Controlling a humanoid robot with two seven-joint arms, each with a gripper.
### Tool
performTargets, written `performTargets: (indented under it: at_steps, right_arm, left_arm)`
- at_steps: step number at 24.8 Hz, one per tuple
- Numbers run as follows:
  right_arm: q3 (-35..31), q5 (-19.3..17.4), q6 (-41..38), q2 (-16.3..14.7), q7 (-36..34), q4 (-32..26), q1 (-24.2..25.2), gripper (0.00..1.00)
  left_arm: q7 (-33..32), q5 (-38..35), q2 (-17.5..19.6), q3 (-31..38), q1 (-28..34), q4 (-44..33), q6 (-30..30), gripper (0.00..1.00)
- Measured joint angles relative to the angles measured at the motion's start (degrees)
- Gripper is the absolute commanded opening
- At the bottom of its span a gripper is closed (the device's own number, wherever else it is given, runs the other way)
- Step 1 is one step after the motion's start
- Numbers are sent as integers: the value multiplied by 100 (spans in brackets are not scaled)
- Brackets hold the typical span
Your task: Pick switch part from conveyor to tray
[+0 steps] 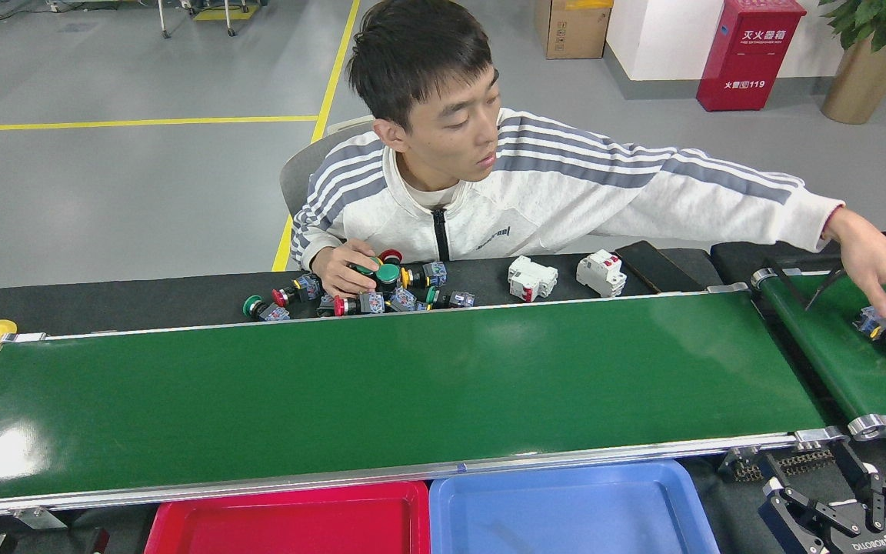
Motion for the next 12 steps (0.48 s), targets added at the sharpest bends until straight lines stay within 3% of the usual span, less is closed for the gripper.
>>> performTargets:
  at_steps: [5,12]
  right_arm:
    - [6,250,8,127,28,-2,-17,100]
    - [81,284,23,187,270,-3,-87,100]
  left_arm:
    - [0,4,-6,5,1,23,2,100]
    - [-12,75,-9,172,-18,21,18,100]
